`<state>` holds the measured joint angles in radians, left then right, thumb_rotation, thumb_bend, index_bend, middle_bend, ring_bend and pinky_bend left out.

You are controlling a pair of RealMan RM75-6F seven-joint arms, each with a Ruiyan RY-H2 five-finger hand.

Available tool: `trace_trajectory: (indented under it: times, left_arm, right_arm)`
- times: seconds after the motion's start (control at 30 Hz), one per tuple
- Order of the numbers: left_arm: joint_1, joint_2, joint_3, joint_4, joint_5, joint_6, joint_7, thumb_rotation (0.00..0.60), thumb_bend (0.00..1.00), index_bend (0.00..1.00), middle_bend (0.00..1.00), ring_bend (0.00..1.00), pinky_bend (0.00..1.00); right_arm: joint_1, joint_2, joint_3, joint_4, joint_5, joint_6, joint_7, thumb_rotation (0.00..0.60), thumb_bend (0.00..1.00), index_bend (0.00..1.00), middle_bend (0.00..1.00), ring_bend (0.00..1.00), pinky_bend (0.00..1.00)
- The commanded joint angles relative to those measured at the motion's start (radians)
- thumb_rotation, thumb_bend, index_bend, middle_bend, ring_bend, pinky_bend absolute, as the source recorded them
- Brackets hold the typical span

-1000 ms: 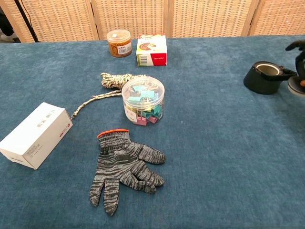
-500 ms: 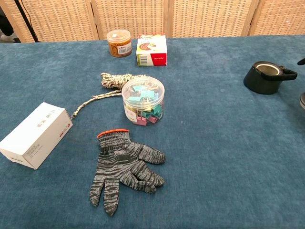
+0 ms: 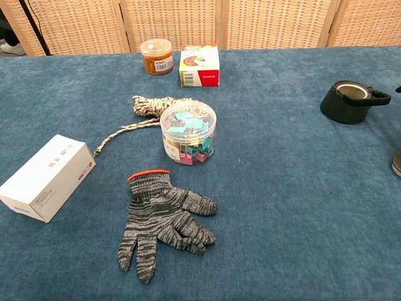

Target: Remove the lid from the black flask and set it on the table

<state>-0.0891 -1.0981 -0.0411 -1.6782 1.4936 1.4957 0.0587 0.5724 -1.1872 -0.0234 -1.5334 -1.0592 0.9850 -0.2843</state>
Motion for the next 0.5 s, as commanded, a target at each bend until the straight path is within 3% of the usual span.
trace_trajectory:
  times: [0.03, 0.27, 0.33, 0.4, 0.5]
  left_arm:
    - [0.001, 0.001, 0.0, 0.0, 0.003, 0.003, -0.004, 0.6, 0.03, 0.0, 0.0, 0.0, 0.0]
    - [0.006, 0.009, 0.004, 0.004, 0.019, 0.013, -0.025, 0.6, 0.03, 0.0, 0.0, 0.0, 0.0]
    - [0.006, 0.012, 0.006, 0.005, 0.022, 0.013, -0.032, 0.6, 0.03, 0.0, 0.0, 0.0, 0.0]
    - [0.005, 0.013, 0.005, 0.007, 0.02, 0.01, -0.037, 0.6, 0.03, 0.0, 0.0, 0.0, 0.0]
    - [0.0, 0.014, 0.0, 0.012, 0.005, -0.004, -0.04, 0.6, 0.03, 0.0, 0.0, 0.0, 0.0]
  right_arm:
    - [-0.01, 0.015, 0.009, -0.023, -0.015, 0.018, 0.002, 0.6, 0.43, 0.44, 0.0, 0.0, 0.0]
    - [-0.068, 0.091, 0.036, -0.124, -0.103, 0.151, 0.026, 0.6, 0.42, 0.38, 0.0, 0.0, 0.0]
    - [-0.093, 0.096, 0.029, -0.125, -0.135, 0.184, 0.038, 0.6, 0.33, 0.29, 0.0, 0.0, 0.0]
    - [-0.116, 0.098, 0.017, -0.123, -0.154, 0.203, 0.043, 0.6, 0.11, 0.15, 0.0, 0.0, 0.0]
    - [-0.156, 0.094, 0.003, -0.116, -0.179, 0.236, 0.063, 0.6, 0.0, 0.02, 0.0, 0.0, 0.0]
